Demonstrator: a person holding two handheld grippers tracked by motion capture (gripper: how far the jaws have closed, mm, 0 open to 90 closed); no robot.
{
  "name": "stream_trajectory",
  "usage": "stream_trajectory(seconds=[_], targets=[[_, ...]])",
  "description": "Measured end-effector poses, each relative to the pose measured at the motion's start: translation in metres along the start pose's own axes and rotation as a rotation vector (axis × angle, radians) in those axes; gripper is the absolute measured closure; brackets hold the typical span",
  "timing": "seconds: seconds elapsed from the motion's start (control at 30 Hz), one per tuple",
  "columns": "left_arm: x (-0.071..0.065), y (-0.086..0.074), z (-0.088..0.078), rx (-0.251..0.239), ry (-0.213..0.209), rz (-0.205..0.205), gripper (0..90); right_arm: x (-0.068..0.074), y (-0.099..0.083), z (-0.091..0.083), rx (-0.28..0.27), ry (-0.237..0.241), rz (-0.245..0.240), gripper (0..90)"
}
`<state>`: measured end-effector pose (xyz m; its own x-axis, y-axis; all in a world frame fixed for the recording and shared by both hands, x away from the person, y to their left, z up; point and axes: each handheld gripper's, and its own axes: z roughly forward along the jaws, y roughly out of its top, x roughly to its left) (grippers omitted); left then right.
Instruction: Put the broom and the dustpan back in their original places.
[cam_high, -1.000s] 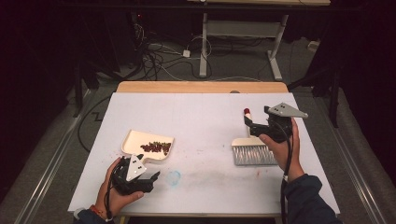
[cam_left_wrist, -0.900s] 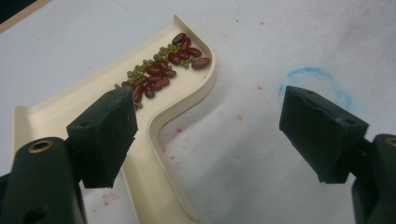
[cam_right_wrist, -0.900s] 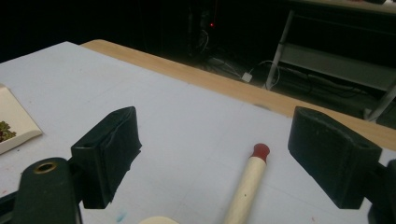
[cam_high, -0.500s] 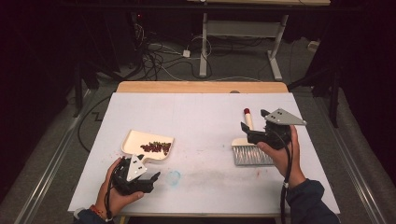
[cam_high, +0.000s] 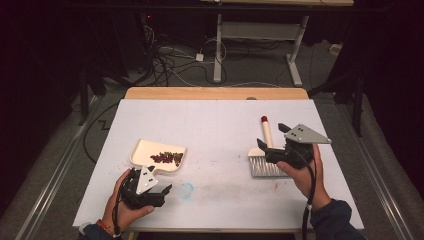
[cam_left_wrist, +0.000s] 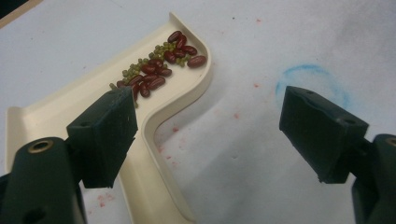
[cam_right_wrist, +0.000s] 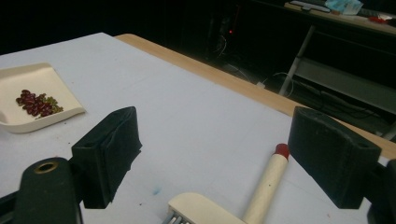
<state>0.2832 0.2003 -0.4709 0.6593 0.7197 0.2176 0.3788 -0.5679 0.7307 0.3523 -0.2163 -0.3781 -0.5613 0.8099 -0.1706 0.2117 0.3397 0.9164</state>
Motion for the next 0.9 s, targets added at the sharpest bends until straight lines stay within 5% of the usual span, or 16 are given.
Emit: stream_trajectory(seconds=[0.9], targets=[[-0.001, 0.000, 0.001, 0.004, -0.004, 0.006, 18.5, 0.016, -0.024, -0.022, -0.059, 0.007, -0.026, 18.0]])
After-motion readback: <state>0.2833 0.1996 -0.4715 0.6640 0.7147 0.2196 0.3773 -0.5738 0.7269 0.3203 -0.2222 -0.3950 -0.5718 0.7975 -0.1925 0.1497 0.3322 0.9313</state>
